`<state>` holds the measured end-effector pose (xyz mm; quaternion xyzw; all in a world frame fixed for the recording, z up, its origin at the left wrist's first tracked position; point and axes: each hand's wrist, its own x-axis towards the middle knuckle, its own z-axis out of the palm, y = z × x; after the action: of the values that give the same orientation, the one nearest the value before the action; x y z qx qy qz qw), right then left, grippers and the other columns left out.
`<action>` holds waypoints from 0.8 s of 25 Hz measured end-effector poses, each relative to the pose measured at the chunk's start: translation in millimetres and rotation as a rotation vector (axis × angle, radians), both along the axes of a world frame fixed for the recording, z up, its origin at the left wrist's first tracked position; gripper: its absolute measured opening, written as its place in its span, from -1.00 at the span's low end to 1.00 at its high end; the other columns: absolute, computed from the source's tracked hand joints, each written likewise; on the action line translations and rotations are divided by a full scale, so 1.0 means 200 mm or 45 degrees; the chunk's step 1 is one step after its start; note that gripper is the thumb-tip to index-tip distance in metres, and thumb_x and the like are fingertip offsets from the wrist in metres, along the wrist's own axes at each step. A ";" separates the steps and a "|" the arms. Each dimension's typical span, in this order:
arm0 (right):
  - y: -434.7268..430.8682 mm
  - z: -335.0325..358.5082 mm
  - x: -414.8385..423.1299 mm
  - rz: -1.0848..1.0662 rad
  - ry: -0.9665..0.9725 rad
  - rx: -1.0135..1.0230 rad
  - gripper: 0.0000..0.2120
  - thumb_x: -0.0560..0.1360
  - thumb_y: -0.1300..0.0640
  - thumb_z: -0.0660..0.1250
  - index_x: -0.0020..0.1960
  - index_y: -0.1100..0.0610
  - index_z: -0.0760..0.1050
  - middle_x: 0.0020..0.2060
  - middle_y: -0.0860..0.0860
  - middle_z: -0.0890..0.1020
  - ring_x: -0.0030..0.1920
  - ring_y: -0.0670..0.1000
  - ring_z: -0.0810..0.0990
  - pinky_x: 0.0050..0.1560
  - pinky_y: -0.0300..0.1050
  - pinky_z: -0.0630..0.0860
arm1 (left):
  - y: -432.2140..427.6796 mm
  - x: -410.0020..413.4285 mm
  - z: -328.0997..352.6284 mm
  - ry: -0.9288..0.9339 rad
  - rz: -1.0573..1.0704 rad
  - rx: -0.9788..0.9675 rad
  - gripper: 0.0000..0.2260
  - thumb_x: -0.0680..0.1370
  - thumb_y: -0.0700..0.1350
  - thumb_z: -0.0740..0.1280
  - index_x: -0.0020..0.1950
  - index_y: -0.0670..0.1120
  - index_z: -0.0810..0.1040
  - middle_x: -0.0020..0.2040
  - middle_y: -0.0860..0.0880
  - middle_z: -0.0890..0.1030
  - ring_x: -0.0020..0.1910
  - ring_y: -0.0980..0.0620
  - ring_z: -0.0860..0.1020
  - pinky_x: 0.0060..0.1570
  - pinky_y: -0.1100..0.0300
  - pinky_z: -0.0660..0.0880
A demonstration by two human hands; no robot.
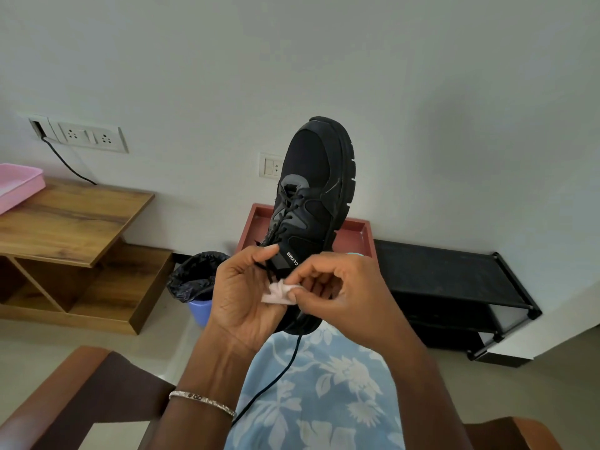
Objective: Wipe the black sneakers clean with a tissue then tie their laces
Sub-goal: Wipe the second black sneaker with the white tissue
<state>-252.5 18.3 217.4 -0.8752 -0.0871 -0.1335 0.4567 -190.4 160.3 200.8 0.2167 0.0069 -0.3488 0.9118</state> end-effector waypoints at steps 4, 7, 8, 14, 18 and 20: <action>-0.05 0.02 -0.05 0.101 0.138 -0.028 -0.90 0.46 0.24 0.51 -0.05 0.09 0.71 -0.25 -0.06 0.70 -0.23 -0.01 0.67 -0.20 -0.14 0.64 | 0.01 -0.01 0.02 0.013 -0.004 -0.035 -0.65 0.49 -0.22 0.23 0.22 -0.28 0.61 0.15 -0.25 0.65 0.08 -0.23 0.66 0.16 -0.15 0.58; -0.06 0.03 -0.01 -0.084 -0.040 0.006 -0.91 0.46 0.23 0.52 -0.06 0.08 0.71 -0.26 -0.10 0.69 -0.22 -0.03 0.66 -0.24 -0.28 0.57 | -0.02 -0.02 0.04 0.061 -0.002 -0.053 -0.66 0.51 -0.29 0.19 0.22 -0.37 0.56 0.18 -0.35 0.62 0.04 -0.31 0.67 -0.02 -0.22 0.63; -0.05 0.03 0.00 -0.189 -0.131 0.017 -0.91 0.47 0.22 0.51 -0.06 0.07 0.70 -0.26 -0.11 0.69 -0.22 -0.05 0.66 -0.25 -0.33 0.54 | -0.03 -0.03 0.04 0.067 -0.005 -0.045 -0.67 0.51 -0.30 0.19 0.19 -0.41 0.56 0.13 -0.40 0.62 0.01 -0.33 0.68 -0.02 -0.21 0.63; -0.05 -0.01 -0.05 0.108 0.185 -0.044 -0.92 0.47 0.25 0.50 -0.07 0.10 0.69 -0.26 -0.04 0.69 -0.25 -0.02 0.65 -0.24 -0.20 0.60 | -0.02 0.02 0.00 0.203 0.003 0.004 -0.64 0.53 -0.20 0.32 0.31 -0.30 0.55 0.25 -0.34 0.60 0.21 -0.30 0.61 0.15 -0.33 0.50; -0.10 0.03 -0.06 0.177 0.338 -0.243 -0.92 0.45 0.19 0.53 -0.07 0.06 0.72 -0.25 -0.11 0.71 -0.23 -0.09 0.67 -0.18 -0.23 0.63 | -0.03 0.03 0.00 0.174 0.063 -0.029 -0.67 0.52 -0.24 0.31 0.27 -0.29 0.57 0.22 -0.31 0.62 0.16 -0.27 0.64 0.07 -0.27 0.57; -0.12 0.06 -0.03 0.064 0.181 -0.180 -0.92 0.46 0.20 0.52 -0.08 0.05 0.71 -0.27 -0.13 0.70 -0.25 -0.10 0.67 -0.24 -0.31 0.57 | -0.03 0.03 0.01 0.164 0.065 -0.017 -0.66 0.51 -0.24 0.31 0.27 -0.30 0.56 0.21 -0.34 0.62 0.15 -0.31 0.63 0.06 -0.31 0.56</action>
<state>-259.0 -6.1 229.3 -0.9101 -0.0857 -0.0532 0.4018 -183.7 154.8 202.6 0.1875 0.0688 -0.3386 0.9195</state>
